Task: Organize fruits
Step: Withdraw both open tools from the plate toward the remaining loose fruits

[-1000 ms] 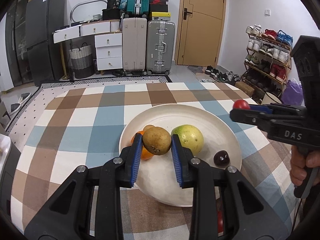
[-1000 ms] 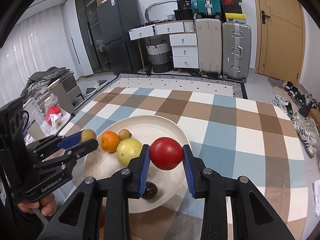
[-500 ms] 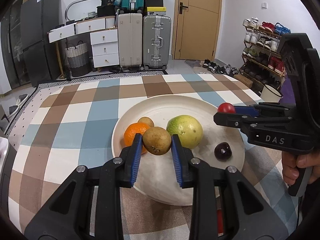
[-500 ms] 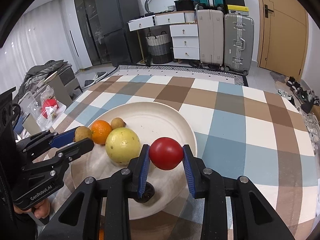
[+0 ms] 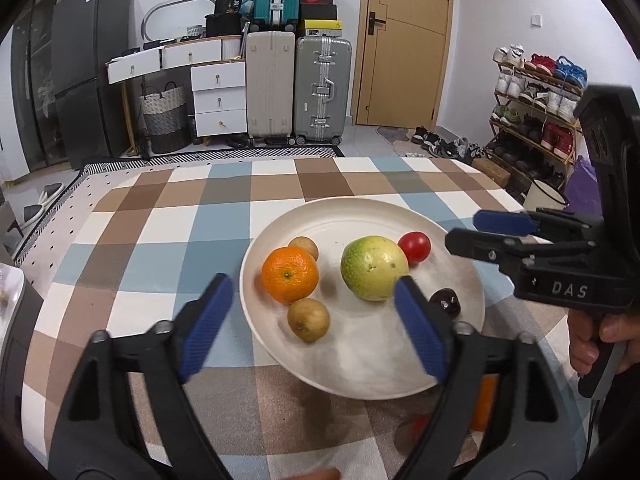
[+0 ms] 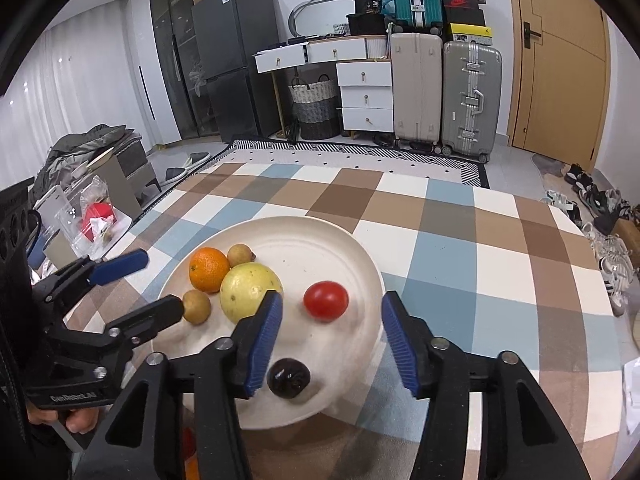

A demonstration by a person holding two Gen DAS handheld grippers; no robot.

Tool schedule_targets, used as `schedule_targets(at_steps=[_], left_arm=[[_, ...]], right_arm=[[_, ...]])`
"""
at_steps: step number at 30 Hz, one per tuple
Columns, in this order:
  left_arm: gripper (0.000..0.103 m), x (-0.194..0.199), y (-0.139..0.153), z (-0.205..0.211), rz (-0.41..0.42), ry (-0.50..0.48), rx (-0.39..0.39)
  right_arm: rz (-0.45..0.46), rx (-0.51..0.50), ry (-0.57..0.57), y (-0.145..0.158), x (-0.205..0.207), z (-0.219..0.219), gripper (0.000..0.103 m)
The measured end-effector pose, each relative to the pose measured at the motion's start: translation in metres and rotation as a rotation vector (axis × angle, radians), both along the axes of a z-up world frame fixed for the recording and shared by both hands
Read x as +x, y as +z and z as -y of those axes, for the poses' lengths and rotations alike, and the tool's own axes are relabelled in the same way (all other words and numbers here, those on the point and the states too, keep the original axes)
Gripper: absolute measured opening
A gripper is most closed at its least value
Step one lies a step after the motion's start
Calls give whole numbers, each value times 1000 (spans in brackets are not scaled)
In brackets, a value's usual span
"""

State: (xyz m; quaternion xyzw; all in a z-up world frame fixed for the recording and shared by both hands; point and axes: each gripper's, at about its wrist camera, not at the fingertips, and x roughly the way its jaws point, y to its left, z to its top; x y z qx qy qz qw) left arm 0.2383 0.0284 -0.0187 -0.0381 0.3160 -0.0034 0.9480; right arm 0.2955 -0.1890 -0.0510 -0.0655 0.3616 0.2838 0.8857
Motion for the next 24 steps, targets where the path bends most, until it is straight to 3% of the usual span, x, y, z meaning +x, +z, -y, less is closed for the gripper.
schedule_targets(at_steps=[2,4,8,19,24], left_arm=[[91,-6,3,-2,2,8,-4],[103,-13,5,-3,3,22,5],[103,-29,13,-2,13,24,28],[103,-108,32,9,10,20,85],[103,-147,39,7,18,31,71]], right_arm=[[5,7,-6,2,-6,5,78],[15,24,-9,7,-14,10,87],[21,37,-14,14,-28,19,102],[28,-14,-48,20,-85,41,102],[19,-23,-63,22,-112,47,102]])
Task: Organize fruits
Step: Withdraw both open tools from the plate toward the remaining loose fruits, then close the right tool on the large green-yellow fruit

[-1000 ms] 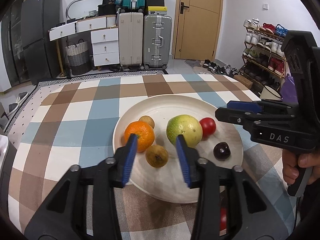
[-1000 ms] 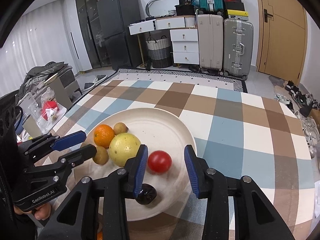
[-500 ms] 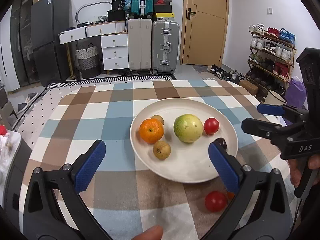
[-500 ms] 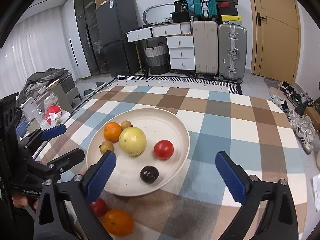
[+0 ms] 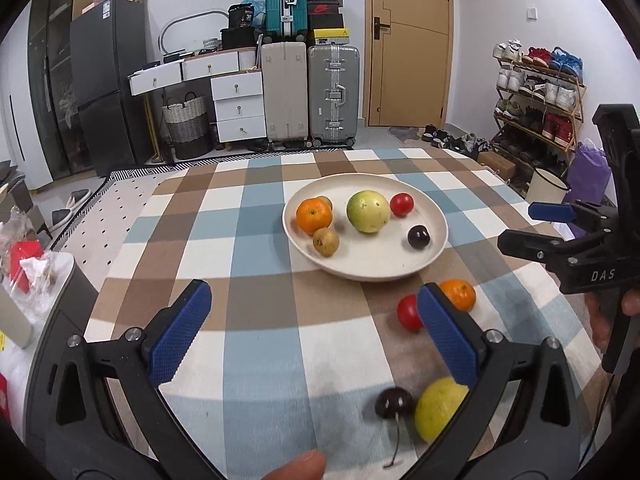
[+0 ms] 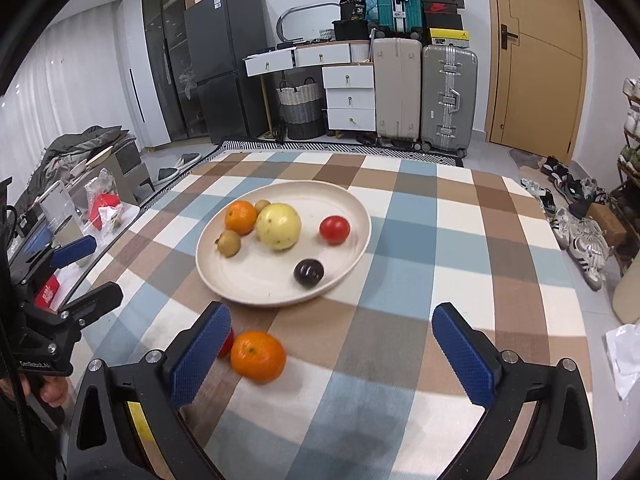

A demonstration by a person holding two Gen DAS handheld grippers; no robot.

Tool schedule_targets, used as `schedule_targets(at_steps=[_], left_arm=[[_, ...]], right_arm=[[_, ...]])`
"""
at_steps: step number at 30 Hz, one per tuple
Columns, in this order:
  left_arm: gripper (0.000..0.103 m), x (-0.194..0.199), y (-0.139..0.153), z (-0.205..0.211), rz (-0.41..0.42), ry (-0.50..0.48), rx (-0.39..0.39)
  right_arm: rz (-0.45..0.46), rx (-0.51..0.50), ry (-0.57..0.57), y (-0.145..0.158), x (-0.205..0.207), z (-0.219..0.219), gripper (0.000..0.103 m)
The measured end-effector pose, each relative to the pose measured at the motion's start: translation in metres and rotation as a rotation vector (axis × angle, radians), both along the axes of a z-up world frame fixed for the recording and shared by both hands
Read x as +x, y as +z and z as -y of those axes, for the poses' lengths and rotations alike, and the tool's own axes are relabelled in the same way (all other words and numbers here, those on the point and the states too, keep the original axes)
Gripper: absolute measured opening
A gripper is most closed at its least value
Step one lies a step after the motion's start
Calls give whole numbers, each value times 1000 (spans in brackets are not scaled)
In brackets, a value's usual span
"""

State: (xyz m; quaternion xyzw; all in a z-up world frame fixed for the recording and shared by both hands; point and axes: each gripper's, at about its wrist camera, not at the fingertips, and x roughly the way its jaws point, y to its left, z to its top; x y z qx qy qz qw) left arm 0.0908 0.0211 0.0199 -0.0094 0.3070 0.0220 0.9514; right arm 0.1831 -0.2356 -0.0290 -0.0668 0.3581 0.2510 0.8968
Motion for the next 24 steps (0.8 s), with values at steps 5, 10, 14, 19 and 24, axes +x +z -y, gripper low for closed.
schedule_targets(at_steps=[5,10,14,19,24], left_arm=[[103,-29,3,6,8,-1,18],[103,-47,2,6,-12,3,-4],[103,-54,-3,6,-30,7,0],[103,-63,-11,1,-48,11,-19],[103,-65,-25,-3,-80,18,0]], right_arm=[[10,-14,-9,2,-26,0,102],[-5,-17,-13,-2,-50,1,102],[-11,-23,-20,-4,-64,0,102],[-30,-6,-50,-7,-76,1,102],[-53,-9,-69,-17,-87,-7,102]])
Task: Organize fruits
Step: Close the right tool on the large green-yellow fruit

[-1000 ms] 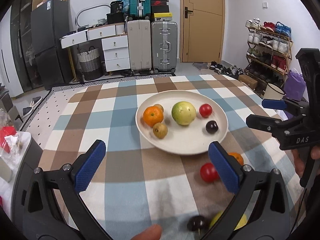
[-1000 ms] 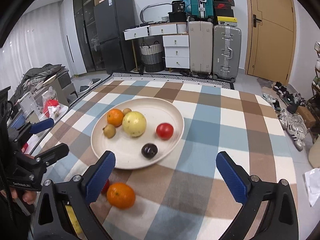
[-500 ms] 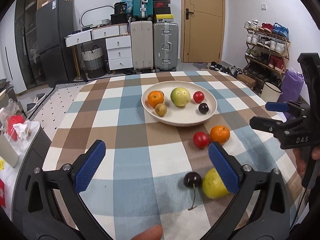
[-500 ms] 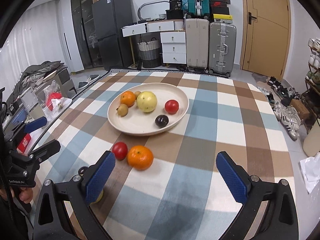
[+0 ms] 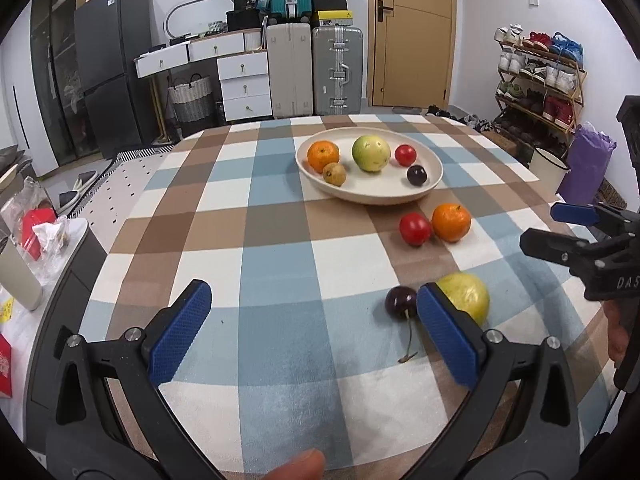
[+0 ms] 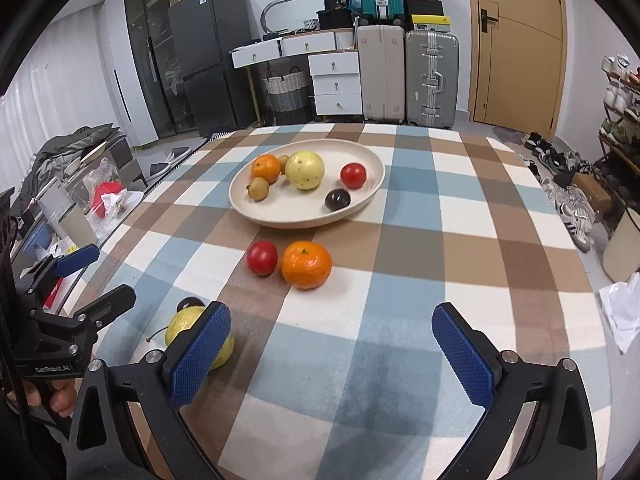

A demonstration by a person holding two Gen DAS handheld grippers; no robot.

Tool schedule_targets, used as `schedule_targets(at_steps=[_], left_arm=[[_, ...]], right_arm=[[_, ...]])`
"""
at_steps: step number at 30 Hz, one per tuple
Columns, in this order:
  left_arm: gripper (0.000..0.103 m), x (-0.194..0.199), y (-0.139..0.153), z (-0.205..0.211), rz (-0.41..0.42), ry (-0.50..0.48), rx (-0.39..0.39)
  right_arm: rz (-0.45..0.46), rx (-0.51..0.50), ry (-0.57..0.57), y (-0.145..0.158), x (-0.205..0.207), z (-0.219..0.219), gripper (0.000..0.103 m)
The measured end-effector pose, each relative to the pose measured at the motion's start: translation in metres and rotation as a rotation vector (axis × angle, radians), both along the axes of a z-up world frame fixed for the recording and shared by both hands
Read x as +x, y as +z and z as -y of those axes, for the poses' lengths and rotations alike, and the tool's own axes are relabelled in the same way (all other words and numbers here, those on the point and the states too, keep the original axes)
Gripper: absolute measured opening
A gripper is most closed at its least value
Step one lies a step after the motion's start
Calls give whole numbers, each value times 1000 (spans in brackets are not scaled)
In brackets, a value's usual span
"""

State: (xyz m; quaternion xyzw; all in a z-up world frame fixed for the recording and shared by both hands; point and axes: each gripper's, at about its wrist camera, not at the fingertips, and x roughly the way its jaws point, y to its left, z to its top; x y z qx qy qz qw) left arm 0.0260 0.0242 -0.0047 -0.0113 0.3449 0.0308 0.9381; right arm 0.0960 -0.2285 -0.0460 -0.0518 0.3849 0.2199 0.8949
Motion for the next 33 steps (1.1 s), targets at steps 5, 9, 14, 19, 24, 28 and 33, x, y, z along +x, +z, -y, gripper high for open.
schedule_targets(at_steps=[5,9,14,19,24,28,33], left_arm=[[103,1,-2,-6,-3,-14,-59],[103,2,-4,-8,0,-22,-38],[103,0,-5,-15,10,-39,-81],[102,1,-8,-15,2,-44,-69],[102,2,-9,-18,0,-48,-85],[102,2,-10,-22,-4,-37,-84],[102,4,-12,-29,-13,-23,-108]], right_arm=[[-26,-2,21,-12,-14,-16,102],[-47,-9,31,-18,-21,-25,102],[-89,-21,53,-28,-27,-40,102],[-100,-35,90,-34,-30,-59,102],[-95,-66,92,-39,-28,-73,102],[-83,-74,92,-39,-25,-79,102],[-98,-47,107,-42,-21,-81,85]])
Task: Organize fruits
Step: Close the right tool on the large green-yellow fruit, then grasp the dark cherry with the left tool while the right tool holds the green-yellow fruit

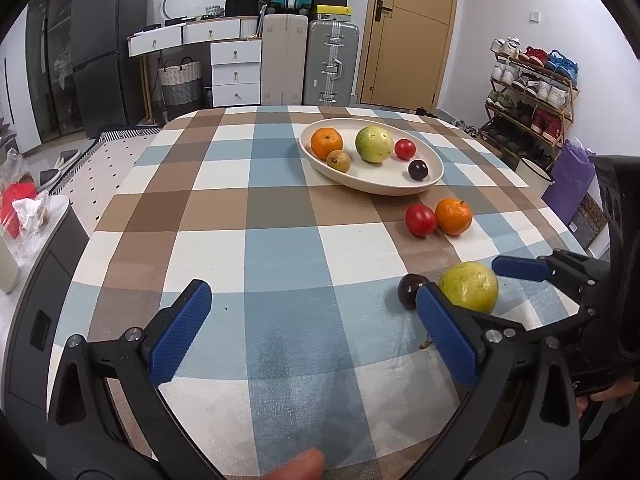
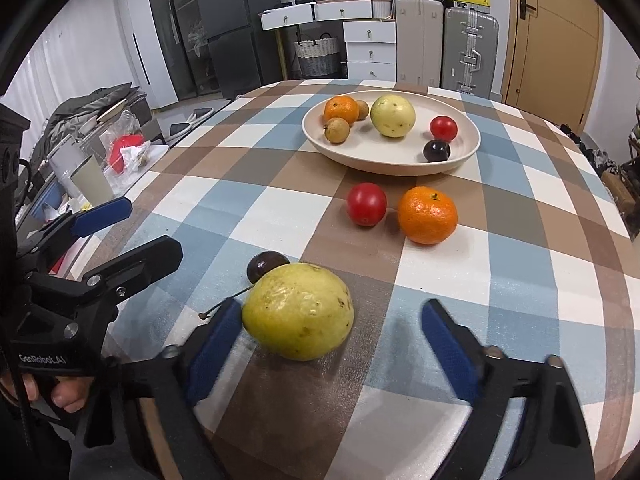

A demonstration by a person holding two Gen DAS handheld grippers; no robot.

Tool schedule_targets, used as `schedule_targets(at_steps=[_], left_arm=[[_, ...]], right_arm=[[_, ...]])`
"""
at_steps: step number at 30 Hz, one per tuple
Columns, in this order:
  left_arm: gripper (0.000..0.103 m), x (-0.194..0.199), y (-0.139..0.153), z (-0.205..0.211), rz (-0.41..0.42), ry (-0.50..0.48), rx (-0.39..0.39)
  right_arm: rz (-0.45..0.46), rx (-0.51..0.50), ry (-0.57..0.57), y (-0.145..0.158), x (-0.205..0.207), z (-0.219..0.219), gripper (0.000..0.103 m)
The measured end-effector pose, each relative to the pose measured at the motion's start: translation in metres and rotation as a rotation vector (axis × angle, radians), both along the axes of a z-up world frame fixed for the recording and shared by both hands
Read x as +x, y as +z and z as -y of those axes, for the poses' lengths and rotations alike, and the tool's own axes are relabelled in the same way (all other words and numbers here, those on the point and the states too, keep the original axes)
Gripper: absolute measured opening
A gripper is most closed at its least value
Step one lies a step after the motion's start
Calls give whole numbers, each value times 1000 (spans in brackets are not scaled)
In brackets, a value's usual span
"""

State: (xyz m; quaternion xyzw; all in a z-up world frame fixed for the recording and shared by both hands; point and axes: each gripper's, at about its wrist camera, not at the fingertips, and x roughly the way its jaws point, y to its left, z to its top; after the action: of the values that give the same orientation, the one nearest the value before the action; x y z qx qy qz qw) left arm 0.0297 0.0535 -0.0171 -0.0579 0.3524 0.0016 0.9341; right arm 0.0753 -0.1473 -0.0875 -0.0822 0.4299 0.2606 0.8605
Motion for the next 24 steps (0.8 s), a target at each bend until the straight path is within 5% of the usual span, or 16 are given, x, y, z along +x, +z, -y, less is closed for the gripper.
schedule_targets(at_steps=[6,24], left_arm=[[102,2,-3,1,-11,4,5],[102,17,-15,25,-86,-21,34]], right_arm=[[-14,74,47,2,-3,2,57],[41,210,-53,20,-10,63,55]])
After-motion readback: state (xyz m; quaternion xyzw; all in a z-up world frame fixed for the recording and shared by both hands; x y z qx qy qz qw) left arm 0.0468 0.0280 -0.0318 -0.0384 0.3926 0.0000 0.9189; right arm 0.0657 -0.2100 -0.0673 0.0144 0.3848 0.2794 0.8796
